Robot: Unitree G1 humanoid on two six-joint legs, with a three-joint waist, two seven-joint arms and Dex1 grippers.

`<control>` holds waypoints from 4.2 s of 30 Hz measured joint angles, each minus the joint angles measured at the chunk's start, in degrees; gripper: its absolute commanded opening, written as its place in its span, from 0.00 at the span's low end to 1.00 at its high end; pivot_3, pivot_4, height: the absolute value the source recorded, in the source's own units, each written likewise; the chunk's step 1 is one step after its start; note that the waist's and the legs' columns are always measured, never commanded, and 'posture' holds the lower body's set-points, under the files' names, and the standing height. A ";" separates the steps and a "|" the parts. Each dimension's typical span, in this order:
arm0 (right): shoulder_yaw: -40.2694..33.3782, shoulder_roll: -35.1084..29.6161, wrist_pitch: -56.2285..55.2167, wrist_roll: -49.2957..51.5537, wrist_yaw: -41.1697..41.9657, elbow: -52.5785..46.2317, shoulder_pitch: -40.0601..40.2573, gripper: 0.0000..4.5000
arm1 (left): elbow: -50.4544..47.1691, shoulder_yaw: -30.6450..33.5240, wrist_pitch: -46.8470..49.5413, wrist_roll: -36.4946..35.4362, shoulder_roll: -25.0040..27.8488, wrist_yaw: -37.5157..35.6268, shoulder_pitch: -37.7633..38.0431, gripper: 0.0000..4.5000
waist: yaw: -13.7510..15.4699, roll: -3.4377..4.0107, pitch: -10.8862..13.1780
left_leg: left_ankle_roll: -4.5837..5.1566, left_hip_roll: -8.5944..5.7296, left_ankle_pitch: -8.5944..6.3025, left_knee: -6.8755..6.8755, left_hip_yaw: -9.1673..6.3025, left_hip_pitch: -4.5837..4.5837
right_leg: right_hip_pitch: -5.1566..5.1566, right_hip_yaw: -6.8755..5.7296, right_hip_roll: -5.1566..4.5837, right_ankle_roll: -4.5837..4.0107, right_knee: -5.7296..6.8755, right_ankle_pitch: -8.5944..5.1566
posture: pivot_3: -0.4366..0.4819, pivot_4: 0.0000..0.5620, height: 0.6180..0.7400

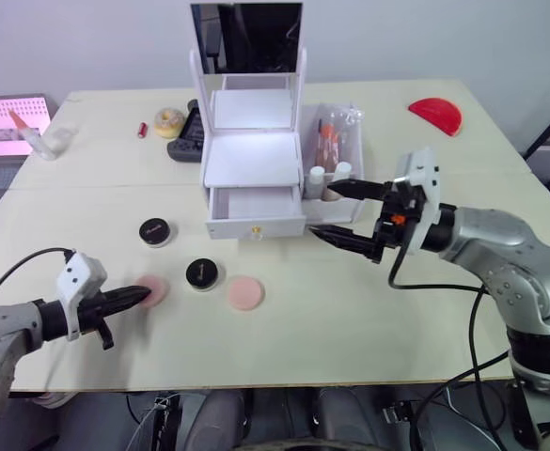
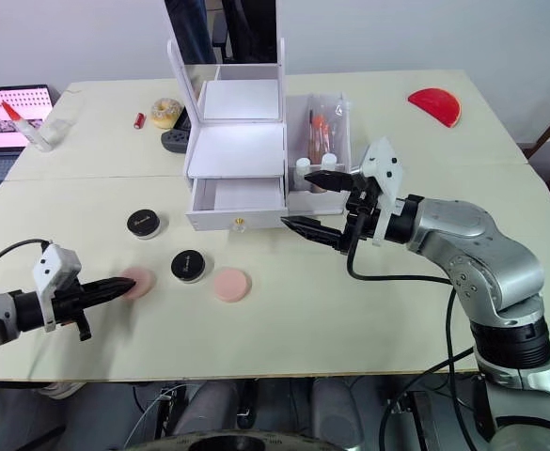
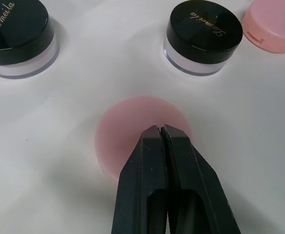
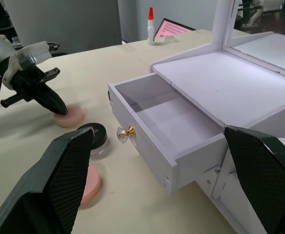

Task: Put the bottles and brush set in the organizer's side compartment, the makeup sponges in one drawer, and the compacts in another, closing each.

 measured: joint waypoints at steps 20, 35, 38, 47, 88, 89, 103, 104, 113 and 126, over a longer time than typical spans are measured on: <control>0.46 0.28 -0.02 -1.73 -0.02 0.14 0.01 1.00 | 1.65 1.26 5.77 -2.12 6.17 -2.12 -3.86 0.99 | -0.22 -0.17 0.06 | 0.00 0.01 0.00 -0.04 -0.04 -0.11 | -0.13 -0.05 0.09 0.12 -0.03 0.07 | 0.48 0.27 1.00; 0.28 0.18 -0.02 -1.79 0.01 0.14 0.73 1.00 | 4.80 -4.01 -1.25 2.12 2.30 -2.30 -5.12 0.87 | -0.20 -0.18 0.05 | 0.00 -0.01 0.00 -0.03 -0.05 -0.17 | -0.16 -0.05 0.01 0.14 -0.05 0.07 | 0.48 0.27 1.00; 0.27 0.15 -0.02 -1.79 0.01 0.14 0.73 1.00 | 4.88 -3.96 -1.34 2.06 2.31 -2.29 -4.97 0.59 | -0.17 -0.18 0.05 | 0.00 -0.01 0.00 -0.03 -0.05 -0.18 | -0.16 -0.05 0.01 0.13 -0.05 0.07 | 0.48 0.27 1.00; 0.27 -0.03 -0.03 -1.82 0.30 0.14 0.72 1.00 | 2.37 -2.33 1.49 0.30 3.50 -3.40 -2.61 0.59 | -0.21 -0.18 0.06 | 0.00 -0.01 0.00 -0.03 -0.05 -0.18 | -0.17 -0.05 0.01 0.14 -0.05 0.07 | 0.48 0.27 1.00; -1.42 2.78 -2.35 0.65 0.30 0.62 -3.03 1.00 | 15.28 -26.55 13.78 1.23 -2.28 -15.41 -57.90 0.59 | -0.33 -0.36 0.17 | -0.02 -0.04 0.04 0.27 0.06 -0.30 | -0.55 -0.01 0.45 0.18 0.70 0.05 | 0.48 0.27 1.00; -1.43 2.81 -2.30 0.68 0.08 0.39 -2.93 1.00 | 15.66 -26.74 13.49 1.72 -2.50 -15.60 -57.93 0.59 | -0.36 -0.36 0.17 | -0.02 -0.04 0.05 0.28 0.06 -0.30 | -0.55 0.00 0.45 0.18 0.72 0.05 | 0.48 0.27 1.00; -1.72 3.23 -1.43 2.42 -2.93 -1.21 -2.38 1.00 | 18.73 -26.92 10.83 5.73 -4.34 -17.50 -58.84 0.99 | -0.08 -0.36 0.17 | -0.03 -0.04 0.05 0.46 0.03 -0.32 | -0.54 0.02 0.46 0.18 0.86 0.05 | 0.48 0.27 1.00; -1.74 3.23 -1.41 2.55 -2.95 -1.22 -2.36 1.00 | 18.85 -26.90 10.99 5.88 -4.34 -17.41 -58.86 0.99 | -0.13 -0.37 0.18 | -0.02 -0.04 0.05 0.53 0.03 -0.32 | -0.52 0.02 0.48 0.18 0.87 0.05 | 0.48 0.27 1.00; -2.03 3.22 -1.25 2.75 -2.95 -1.22 -2.04 1.00 | 16.55 -25.72 14.71 4.41 -3.98 -17.56 -59.55 0.99 | -0.32 -0.37 0.18 | -0.01 -0.01 0.05 0.65 0.02 -0.34 | -0.52 0.04 0.54 0.18 0.92 0.04 | 0.48 0.27 1.00; -2.29 2.73 -1.26 2.75 -2.72 -1.07 -1.77 1.00 | 10.32 -18.19 20.15 -1.67 3.00 -19.71 -54.63 0.99 | -0.57 -0.37 0.18 | -0.01 0.07 0.04 0.65 0.03 -0.34 | -0.54 0.08 0.60 0.18 0.92 0.04 | 0.48 0.27 1.00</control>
